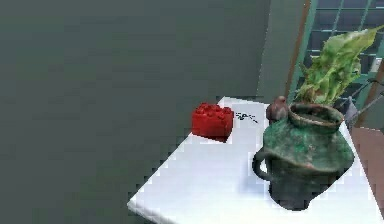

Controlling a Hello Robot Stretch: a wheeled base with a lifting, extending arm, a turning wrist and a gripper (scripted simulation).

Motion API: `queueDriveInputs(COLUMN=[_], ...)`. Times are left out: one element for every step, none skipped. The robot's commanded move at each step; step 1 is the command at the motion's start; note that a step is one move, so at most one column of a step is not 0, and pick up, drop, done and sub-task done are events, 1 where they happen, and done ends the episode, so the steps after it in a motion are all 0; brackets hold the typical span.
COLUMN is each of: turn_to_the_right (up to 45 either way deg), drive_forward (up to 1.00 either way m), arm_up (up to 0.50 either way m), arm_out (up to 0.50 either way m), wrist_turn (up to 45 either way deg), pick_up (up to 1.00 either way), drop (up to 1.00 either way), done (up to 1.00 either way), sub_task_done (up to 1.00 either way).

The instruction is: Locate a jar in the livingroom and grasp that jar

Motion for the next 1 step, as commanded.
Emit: queueDriveInputs(turn_to_the_right=[3.0], drive_forward=[0.00], arm_up=[0.00], arm_out=[0.00], wrist_turn=[0.0], pick_up=[0.00], drop=[0.00], done=[0.00], sub_task_done=[0.00])
